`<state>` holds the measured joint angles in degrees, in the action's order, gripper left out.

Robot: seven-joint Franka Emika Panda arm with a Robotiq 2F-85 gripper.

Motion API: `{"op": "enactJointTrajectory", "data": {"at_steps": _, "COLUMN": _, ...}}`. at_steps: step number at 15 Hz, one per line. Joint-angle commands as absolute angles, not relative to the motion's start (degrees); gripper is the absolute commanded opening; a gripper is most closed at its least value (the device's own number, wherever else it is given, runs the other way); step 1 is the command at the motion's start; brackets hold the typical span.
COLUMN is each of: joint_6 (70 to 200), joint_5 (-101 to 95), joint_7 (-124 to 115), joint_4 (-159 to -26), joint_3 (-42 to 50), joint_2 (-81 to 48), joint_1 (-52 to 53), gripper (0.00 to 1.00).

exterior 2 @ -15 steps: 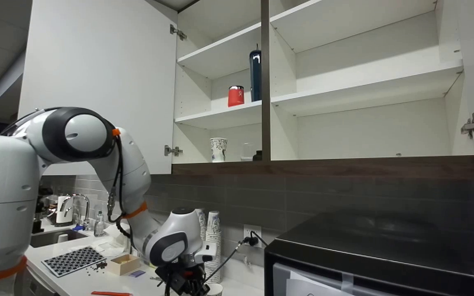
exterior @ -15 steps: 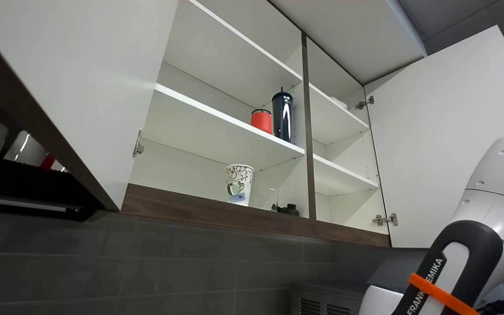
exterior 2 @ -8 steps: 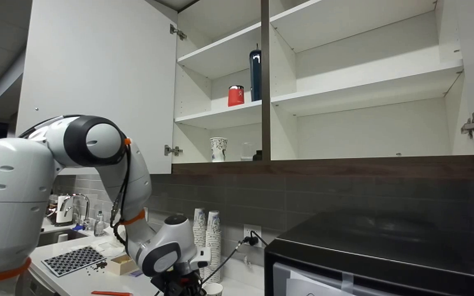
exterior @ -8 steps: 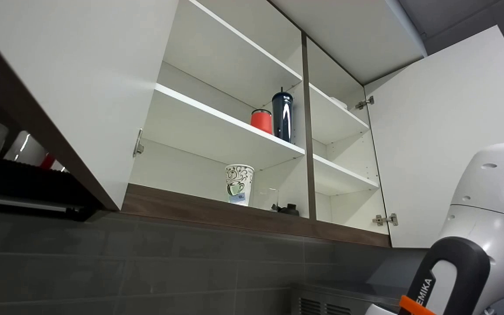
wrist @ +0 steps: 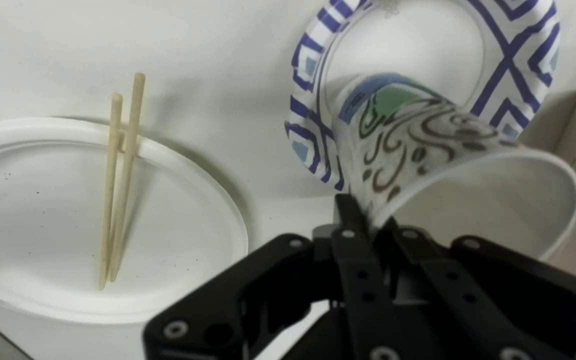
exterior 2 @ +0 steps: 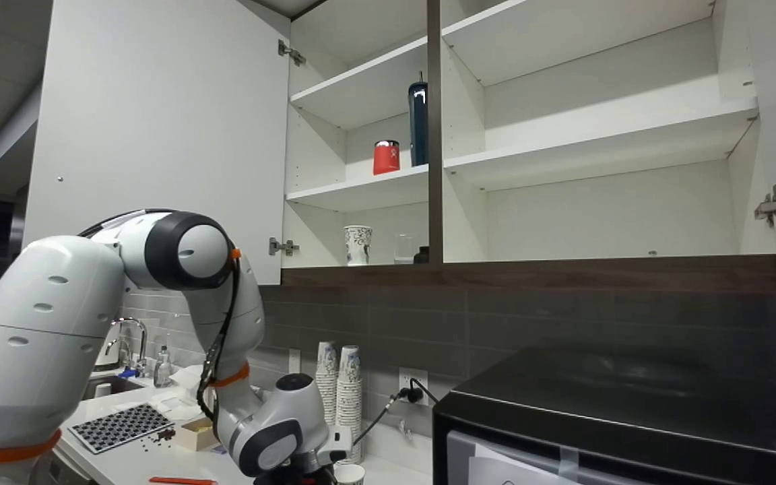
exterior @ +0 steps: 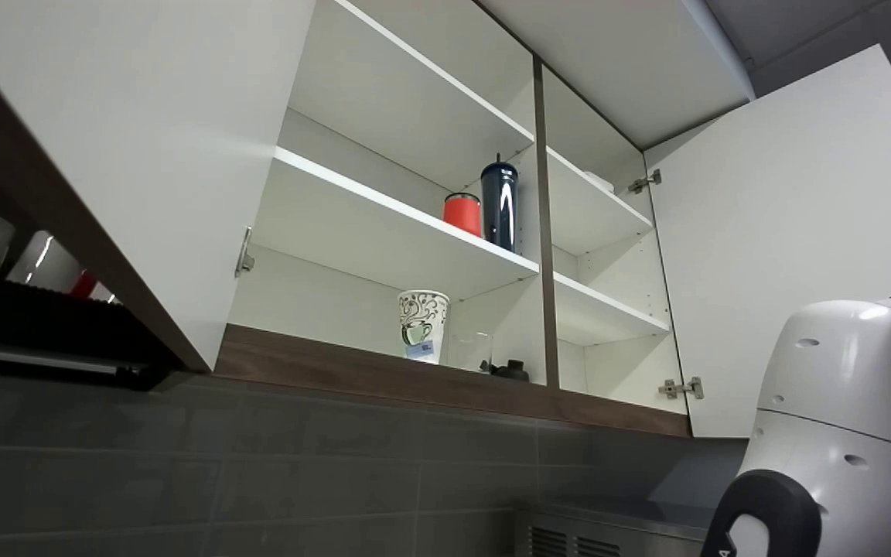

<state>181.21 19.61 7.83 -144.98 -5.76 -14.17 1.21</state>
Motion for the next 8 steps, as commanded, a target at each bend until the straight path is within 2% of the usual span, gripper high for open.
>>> {"op": "enactJointTrajectory", "data": {"at_steps": 1, "joint_6": 179.52, "joint_5": 20.57, "joint_7": 8.51, "joint_4": -143.05, "joint_3": -8.11, "joint_2": -15.42, "joint_1": -1.2, "gripper": 0.42}}
{"op": "enactJointTrajectory", "data": {"at_steps": 5, "joint_6": 177.8, "joint_5": 22.08, "joint_7": 9.43, "joint_4": -143.68, "joint_3": -14.38, "joint_2": -12.34, "joint_1": -7.02, "gripper": 0.73}}
{"op": "enactJointTrajectory", "data": {"at_steps": 8, "joint_6": 175.2, "joint_5": 21.43, "joint_7": 7.53, "joint_4": -145.15, "joint_3": -13.58, "joint_2": -9.18, "joint_1": -7.69, "gripper": 0.95}}
